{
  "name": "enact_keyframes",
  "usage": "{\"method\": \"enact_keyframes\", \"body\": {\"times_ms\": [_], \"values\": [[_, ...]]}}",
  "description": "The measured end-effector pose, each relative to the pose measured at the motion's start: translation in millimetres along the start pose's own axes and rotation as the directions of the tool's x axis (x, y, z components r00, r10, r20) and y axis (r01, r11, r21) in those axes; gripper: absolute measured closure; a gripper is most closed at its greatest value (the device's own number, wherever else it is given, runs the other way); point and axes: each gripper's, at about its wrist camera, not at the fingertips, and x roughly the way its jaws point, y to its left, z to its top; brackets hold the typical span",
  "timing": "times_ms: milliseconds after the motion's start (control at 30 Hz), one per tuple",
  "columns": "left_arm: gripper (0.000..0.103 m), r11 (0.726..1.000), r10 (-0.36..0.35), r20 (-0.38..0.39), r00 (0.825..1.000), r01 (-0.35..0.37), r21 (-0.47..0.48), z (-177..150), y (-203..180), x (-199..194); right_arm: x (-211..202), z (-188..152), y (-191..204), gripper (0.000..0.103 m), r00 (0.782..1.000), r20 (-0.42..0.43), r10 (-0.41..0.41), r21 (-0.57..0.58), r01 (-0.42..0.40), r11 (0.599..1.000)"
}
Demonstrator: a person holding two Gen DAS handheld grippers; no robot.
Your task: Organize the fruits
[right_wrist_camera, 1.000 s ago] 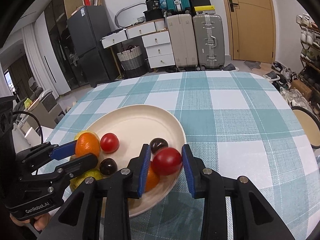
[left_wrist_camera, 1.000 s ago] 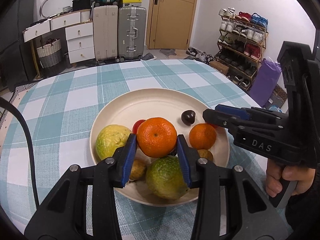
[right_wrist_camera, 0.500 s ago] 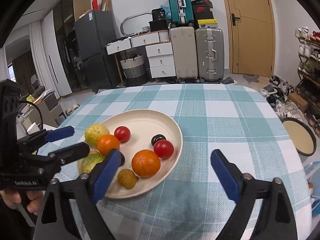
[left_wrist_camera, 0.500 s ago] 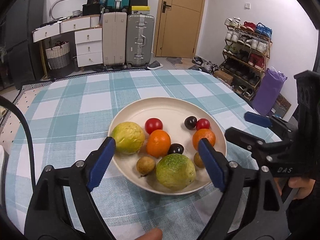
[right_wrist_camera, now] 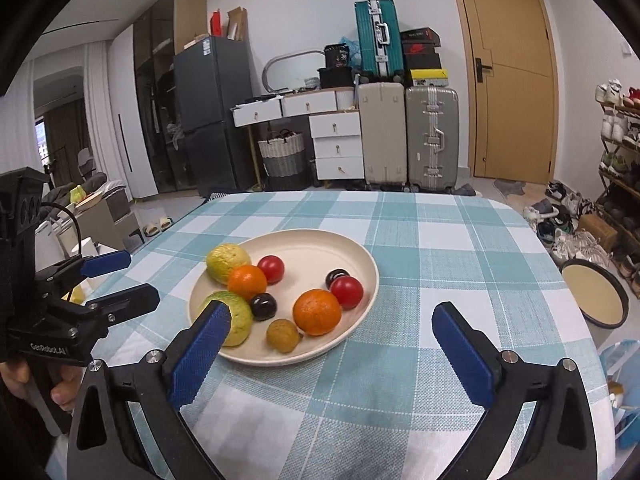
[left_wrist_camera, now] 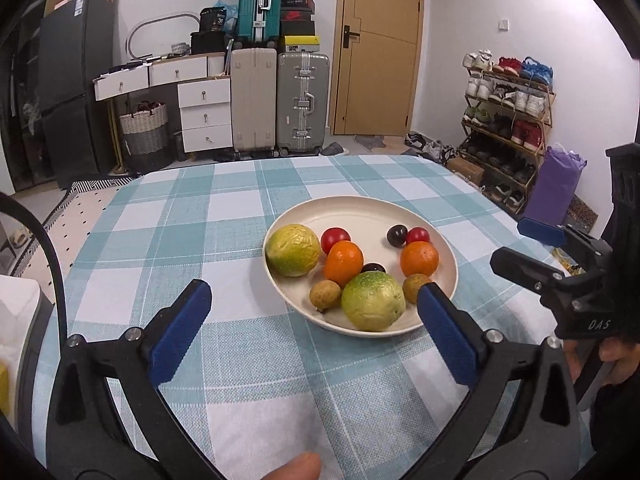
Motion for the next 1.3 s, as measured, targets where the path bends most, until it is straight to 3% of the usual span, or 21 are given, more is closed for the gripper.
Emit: {"method": "enact_keyframes", "body": {"times_ms": [200,1300], "values": [[0.000,1.000,0.019,0.082,0.996,-0.019,-0.005,-10.8,-2.1,-24.1,-10.4,-5.3,12.4,0.000,0.999,0.027,0.034,-0.049,-0.033,0.998],[0.000,1.000,-0.005,0.084,0.996,0.007,-0.020,-23.6,0.2,-19.0,-23.0,-12.4,18.6,0.000,0.995,0.081,0.052,-0.066,-0.047,0.997]]}}
